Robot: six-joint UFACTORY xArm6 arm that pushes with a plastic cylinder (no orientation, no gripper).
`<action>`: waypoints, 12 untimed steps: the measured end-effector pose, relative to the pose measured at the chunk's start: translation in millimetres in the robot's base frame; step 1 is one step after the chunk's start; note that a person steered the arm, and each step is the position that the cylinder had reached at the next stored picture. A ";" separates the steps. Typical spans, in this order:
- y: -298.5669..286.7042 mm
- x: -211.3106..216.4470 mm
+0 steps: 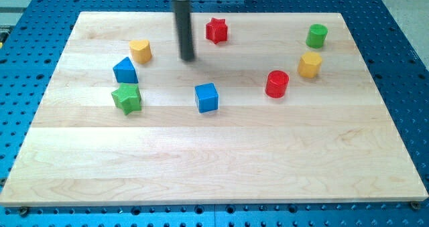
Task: Move the green circle vertically above the red circle
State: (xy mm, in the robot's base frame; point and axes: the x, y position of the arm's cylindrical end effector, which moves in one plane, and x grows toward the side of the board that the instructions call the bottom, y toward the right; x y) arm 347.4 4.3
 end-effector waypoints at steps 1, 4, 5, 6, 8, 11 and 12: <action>112.7 -2.5; 286.0 -61.3; 218.2 -71.0; 147.0 -74.6; 85.4 -102.5; 64.6 -104.8; 81.0 -71.9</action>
State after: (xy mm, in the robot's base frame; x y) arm 275.5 85.3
